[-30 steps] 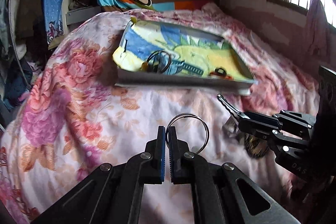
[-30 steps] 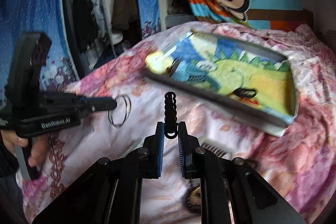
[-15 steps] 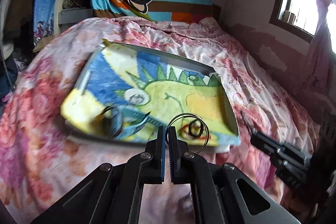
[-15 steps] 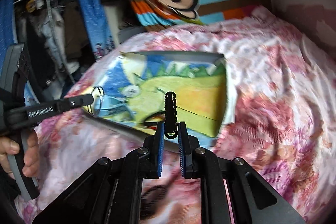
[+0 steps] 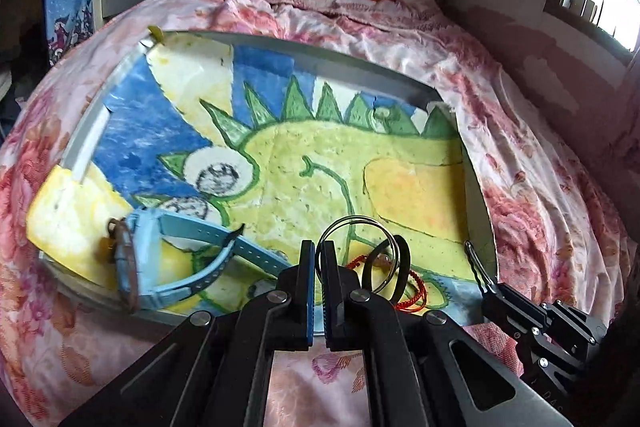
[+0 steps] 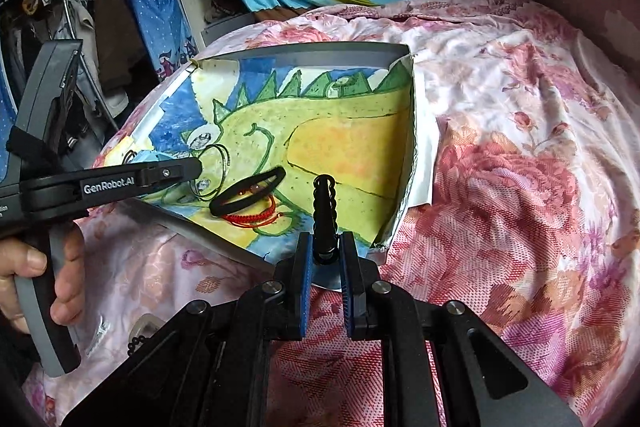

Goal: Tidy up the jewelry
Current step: 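Carry the hoops into the tray and open the left gripper while the right releases the black piece there, then withdraw both grippers from the tray toward the remaining items on the bed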

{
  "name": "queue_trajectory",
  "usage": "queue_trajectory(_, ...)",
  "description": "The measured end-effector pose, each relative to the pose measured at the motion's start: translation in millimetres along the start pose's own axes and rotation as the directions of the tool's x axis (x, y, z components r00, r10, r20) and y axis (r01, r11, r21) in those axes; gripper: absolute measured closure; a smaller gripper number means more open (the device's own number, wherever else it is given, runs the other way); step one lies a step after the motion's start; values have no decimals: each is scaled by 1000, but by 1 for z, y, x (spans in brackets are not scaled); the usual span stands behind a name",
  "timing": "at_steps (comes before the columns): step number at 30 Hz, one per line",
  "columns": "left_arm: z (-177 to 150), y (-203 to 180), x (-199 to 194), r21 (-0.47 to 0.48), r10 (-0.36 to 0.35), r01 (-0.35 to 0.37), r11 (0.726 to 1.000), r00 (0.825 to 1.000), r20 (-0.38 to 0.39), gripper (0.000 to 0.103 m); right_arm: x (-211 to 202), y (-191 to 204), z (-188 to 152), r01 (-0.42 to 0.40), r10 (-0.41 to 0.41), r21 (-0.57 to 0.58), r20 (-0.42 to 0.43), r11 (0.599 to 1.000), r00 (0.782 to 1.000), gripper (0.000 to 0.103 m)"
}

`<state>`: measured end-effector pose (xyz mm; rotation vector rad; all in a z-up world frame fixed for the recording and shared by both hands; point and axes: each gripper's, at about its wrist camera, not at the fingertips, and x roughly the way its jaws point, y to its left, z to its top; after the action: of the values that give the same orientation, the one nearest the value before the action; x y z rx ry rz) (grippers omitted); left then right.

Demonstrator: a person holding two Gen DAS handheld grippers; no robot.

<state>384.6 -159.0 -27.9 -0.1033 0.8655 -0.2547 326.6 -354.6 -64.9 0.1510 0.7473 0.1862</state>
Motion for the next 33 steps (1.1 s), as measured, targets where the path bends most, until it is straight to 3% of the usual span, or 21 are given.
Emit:
queue_trajectory(14, -5, 2, 11, -41, -43, 40, 998, 996, -78, 98, -6, -2, 4, 36, -36, 0, 0, 999, 999, 91)
queue_trajectory(19, -5, 2, -7, -44, -62, 60, 997, 997, -43, 82, -25, -2, 7, 49, -49, 11, 43, 999, 998, 90)
queue_trajectory(21, -5, 1, -18, -39, -66, 65, 997, 997, -29, 82, -35, 0, 8, 50, -51, 9, 67, 999, 996, 85)
queue_trajectory(24, -4, 1, -36, -25, -64, 63, 998, 998, -9, 82, -51, 5, 8, 56, -56, 2, 107, 998, 993, 69)
queue_trajectory(26, -5, 1, -51, -16, -64, 64, 998, 998, 8, 81, -64, 10, 8, 57, -55, -7, 135, 998, 989, 67)
queue_trajectory(28, -6, 3, -66, -16, -70, 70, 997, 997, 28, 72, -78, 15, 7, 59, -56, -18, 164, 998, 985, 64)
queue_trajectory(30, -10, 6, -82, -25, -70, 72, 997, 995, 64, 41, -94, 20, 6, 60, -54, -28, 198, 998, 979, 54)
queue_trajectory(33, -17, 13, -112, -36, -77, 83, 996, 985, 153, 34, -121, 28, 2, 51, -40, -33, 263, 998, 964, 40)
